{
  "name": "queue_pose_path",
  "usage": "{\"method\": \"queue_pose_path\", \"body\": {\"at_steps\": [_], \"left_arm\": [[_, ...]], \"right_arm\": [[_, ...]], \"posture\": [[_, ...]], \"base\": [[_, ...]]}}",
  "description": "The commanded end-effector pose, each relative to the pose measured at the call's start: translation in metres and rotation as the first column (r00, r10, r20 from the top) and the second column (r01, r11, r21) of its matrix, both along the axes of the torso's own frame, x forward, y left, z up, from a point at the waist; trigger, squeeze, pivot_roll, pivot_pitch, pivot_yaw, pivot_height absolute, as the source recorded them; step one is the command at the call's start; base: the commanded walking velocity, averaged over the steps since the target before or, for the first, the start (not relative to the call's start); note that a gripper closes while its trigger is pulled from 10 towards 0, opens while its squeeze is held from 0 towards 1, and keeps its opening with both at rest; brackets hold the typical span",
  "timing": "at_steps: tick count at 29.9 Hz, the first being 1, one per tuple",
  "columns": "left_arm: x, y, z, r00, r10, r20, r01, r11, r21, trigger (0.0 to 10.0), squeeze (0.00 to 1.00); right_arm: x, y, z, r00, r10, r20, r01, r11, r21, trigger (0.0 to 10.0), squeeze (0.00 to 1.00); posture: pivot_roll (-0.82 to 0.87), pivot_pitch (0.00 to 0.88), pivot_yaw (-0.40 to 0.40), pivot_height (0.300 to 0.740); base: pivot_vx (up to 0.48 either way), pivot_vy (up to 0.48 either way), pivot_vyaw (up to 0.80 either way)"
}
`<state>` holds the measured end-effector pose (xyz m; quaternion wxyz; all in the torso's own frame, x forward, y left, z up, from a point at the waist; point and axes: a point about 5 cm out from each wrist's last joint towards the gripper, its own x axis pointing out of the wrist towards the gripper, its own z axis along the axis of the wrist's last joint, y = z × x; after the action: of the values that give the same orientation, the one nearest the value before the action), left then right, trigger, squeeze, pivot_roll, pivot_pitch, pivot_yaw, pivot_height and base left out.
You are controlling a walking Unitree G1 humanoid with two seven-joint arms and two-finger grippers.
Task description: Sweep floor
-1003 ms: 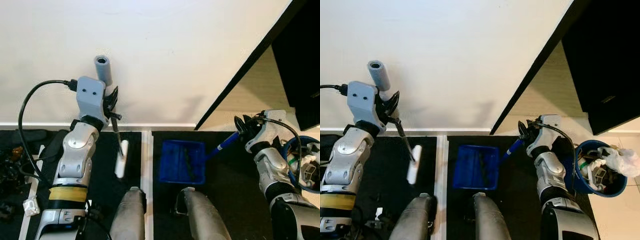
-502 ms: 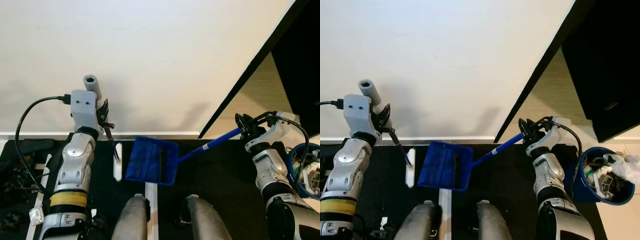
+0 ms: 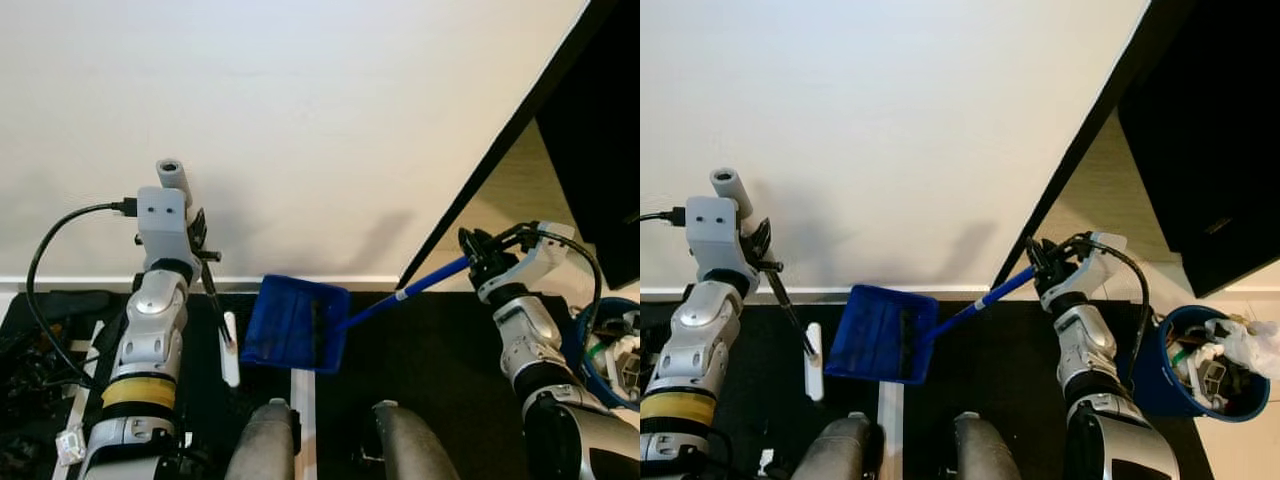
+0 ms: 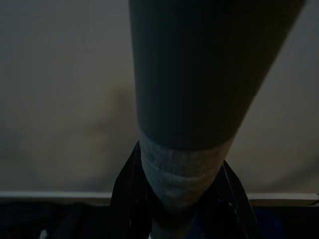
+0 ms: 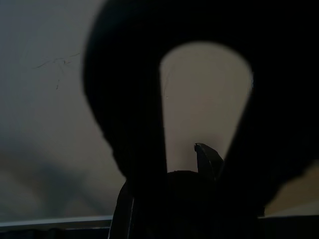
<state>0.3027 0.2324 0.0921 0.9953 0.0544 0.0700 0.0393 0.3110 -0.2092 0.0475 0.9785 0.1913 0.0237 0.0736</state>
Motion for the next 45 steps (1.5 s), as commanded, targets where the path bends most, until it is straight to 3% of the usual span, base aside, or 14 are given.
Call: {"method": "queue_pose_path", "body": {"at_steps": [1,11,29,45], "left_arm": [[0.001,-0.009,-0.003,1.000,-0.012,0.001,0.012,1.000,-0.016,10.0,0.00],[0.005,-0.020,-0.004,0.999,-0.041,-0.007,0.041,0.999,-0.012,10.0,0.00],[0.012,-0.028,0.011,0.997,-0.072,0.027,0.073,0.997,-0.009,10.0,0.00],[0.012,-0.035,0.011,0.993,-0.118,0.014,0.118,0.993,-0.007,10.0,0.00]], "right_arm": [[-0.002,0.000,-0.002,1.000,-0.007,-0.008,0.007,1.000,0.005,10.0,0.00],[-0.005,0.010,-0.008,0.999,0.022,-0.034,-0.025,0.996,-0.091,10.0,0.00],[-0.006,0.011,-0.009,0.998,0.034,-0.048,-0.040,0.992,-0.119,10.0,0.00],[-0.010,0.012,-0.014,0.998,0.034,-0.052,-0.039,0.993,-0.112,10.0,0.00]], "posture": [[0.13,0.016,-0.082,0.740],[0.13,0.017,-0.070,0.740],[0.13,0.020,-0.063,0.740],[0.13,0.008,-0.049,0.740]], "base": [[0.000,0.000,0.00],[0.000,0.000,0.00],[0.000,0.000,0.80],[0.000,0.000,0.80]]}}
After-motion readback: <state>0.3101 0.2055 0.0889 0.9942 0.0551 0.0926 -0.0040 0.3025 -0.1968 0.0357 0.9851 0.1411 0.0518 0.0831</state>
